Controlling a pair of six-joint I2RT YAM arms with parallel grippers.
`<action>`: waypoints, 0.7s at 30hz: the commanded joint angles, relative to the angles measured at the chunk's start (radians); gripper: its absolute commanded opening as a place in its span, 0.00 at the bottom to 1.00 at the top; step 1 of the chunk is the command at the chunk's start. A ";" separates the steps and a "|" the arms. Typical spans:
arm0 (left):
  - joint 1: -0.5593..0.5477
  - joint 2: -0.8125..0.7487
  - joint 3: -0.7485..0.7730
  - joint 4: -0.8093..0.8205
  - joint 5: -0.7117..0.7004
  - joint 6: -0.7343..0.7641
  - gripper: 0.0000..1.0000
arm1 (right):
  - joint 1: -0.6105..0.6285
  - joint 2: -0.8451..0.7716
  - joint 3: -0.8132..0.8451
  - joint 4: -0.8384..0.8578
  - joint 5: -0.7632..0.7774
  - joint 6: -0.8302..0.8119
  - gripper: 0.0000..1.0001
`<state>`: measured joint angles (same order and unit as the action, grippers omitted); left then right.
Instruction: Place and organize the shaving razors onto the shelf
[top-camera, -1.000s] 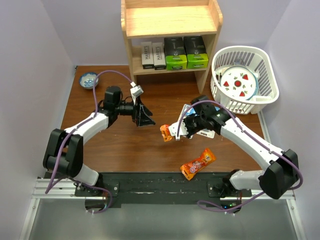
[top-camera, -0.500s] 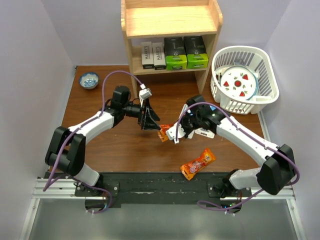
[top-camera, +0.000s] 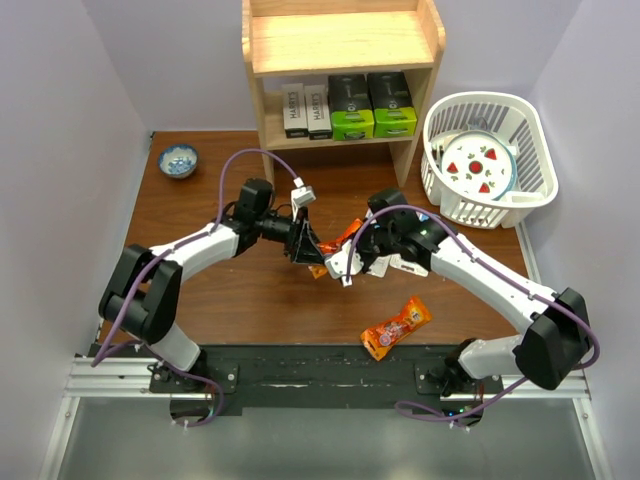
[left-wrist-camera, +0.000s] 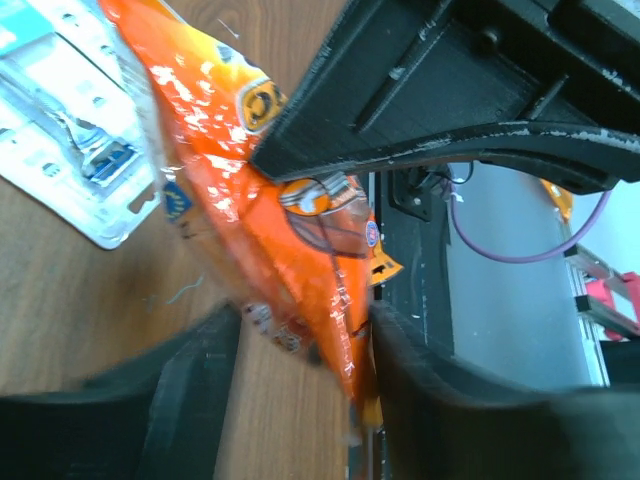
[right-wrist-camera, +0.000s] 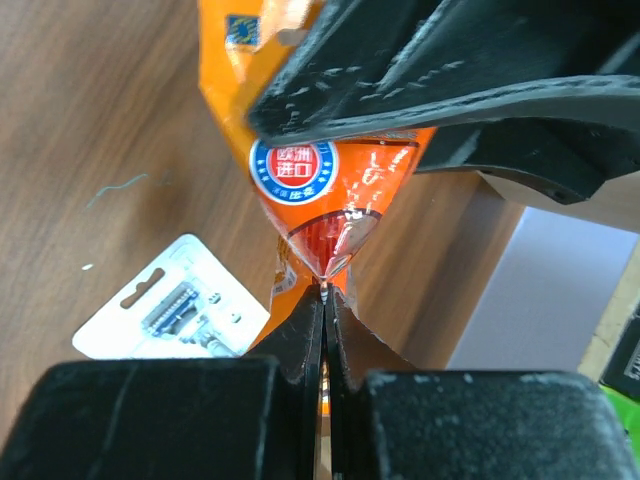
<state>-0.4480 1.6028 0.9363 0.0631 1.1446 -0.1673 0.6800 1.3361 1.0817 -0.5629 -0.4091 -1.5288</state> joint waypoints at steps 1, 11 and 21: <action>-0.012 -0.003 0.015 0.007 0.033 0.022 0.44 | 0.003 -0.021 0.027 0.070 0.015 0.021 0.00; 0.026 -0.083 0.062 0.125 0.084 -0.101 0.00 | -0.193 -0.051 0.076 0.235 0.254 0.521 0.61; 0.049 -0.055 0.317 0.555 0.101 -0.495 0.00 | -0.286 -0.075 0.043 0.176 0.311 0.877 0.63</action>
<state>-0.4057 1.5639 1.1072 0.3561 1.2289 -0.4591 0.3866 1.2716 1.1164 -0.3763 -0.1215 -0.8364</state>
